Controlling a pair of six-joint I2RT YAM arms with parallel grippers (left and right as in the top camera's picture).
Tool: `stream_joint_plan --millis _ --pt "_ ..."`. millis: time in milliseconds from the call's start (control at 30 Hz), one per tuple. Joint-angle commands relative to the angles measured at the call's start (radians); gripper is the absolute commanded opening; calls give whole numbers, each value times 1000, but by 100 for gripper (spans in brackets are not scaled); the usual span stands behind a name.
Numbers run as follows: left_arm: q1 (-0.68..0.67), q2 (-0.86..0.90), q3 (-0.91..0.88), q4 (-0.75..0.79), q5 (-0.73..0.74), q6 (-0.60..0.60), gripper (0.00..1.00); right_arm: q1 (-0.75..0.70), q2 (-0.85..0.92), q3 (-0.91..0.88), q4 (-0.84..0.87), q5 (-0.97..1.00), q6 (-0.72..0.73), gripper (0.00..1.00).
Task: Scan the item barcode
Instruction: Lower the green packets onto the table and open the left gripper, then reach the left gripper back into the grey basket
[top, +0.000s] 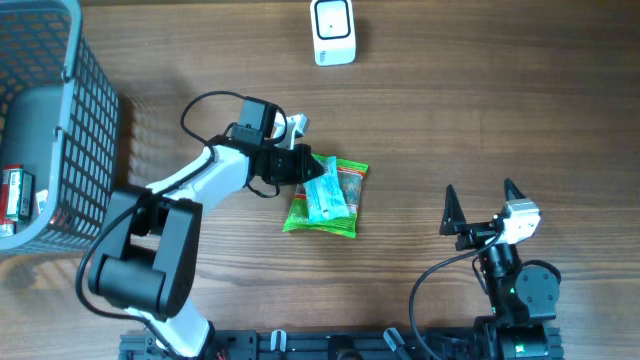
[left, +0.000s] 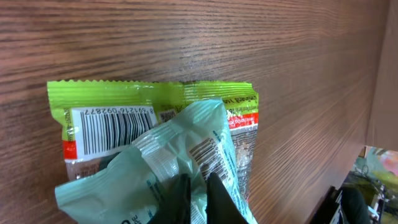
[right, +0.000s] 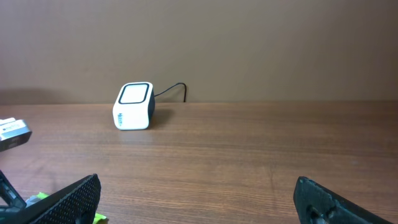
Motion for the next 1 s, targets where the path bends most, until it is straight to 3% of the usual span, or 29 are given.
stream_joint_plan --millis 0,67,200,267,300,333,400,433,467,500,567,800,967 --pt "-3 -135 42 -46 -7 13 10 -3 0 -1 3 10 -9 100" --pt "5 -226 119 -105 -46 13 12 -3 0 -1 3 10 -8 100" --pt "71 -340 391 -336 -318 16 27 -3 0 -1 3 10 -9 100" --pt "123 -346 520 -429 -407 44 29 -3 0 -1 3 10 -9 100" --pt "160 -346 590 -469 -443 63 36 -3 0 -1 3 10 -9 100" --pt "202 -346 643 -488 -472 77 50 -3 0 -1 3 10 -9 100" --pt "303 -348 710 -496 -525 77 56 -3 0 -1 3 10 -9 100" --pt "360 -348 725 -487 -546 77 64 -3 0 -1 3 10 -8 100" --pt "406 -348 727 -468 -550 77 81 -3 0 -1 3 10 -9 100" --pt "466 -348 727 -456 -550 77 90 -3 0 -1 3 10 -9 100" --pt "583 -340 727 -447 -550 77 100 -3 0 -1 3 10 -9 100" --pt "948 -262 727 -545 -550 77 100 -3 0 -1 3 10 -9 100" --pt "1045 -101 727 -629 -550 77 100 -3 0 -1 3 10 -9 100"
